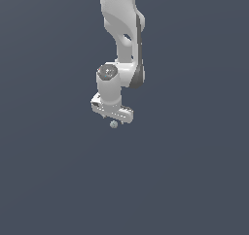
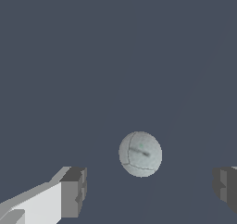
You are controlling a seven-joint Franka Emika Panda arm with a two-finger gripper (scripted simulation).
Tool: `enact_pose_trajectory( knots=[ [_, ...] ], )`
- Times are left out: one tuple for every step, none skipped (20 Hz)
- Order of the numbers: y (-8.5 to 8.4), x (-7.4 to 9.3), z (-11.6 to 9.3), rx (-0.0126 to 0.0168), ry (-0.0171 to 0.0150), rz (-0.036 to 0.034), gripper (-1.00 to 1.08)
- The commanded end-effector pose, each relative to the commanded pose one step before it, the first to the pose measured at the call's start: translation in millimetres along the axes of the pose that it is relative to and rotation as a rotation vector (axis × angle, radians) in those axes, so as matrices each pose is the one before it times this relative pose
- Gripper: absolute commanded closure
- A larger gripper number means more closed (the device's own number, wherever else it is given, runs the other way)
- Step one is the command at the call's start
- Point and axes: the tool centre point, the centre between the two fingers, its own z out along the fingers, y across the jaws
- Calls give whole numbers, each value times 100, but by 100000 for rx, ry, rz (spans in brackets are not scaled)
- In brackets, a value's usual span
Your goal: Pick up the object and move it to a goal position.
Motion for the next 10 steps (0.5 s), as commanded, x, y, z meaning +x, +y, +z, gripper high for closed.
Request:
enact_pose_trajectory(
  knots=[
    [159,-129,266,-74,190,903,-92],
    [17,-9,20,-8,7,68,-92],
    [-58,33,-82,11,-133,-367,-92],
    [-1,-2,34,0,0,0,-92],
    [-2,-5,102,0,0,0,-92],
    [-3,-8,170,0,0,0,-92],
    [20,-6,229,-1,15,46,-92],
    [-6,-15,303,0,0,0,-92],
    [-7,-19,369,0,0,0,-92],
    [27,-14,422,-3,21,66,-92]
  ],
)
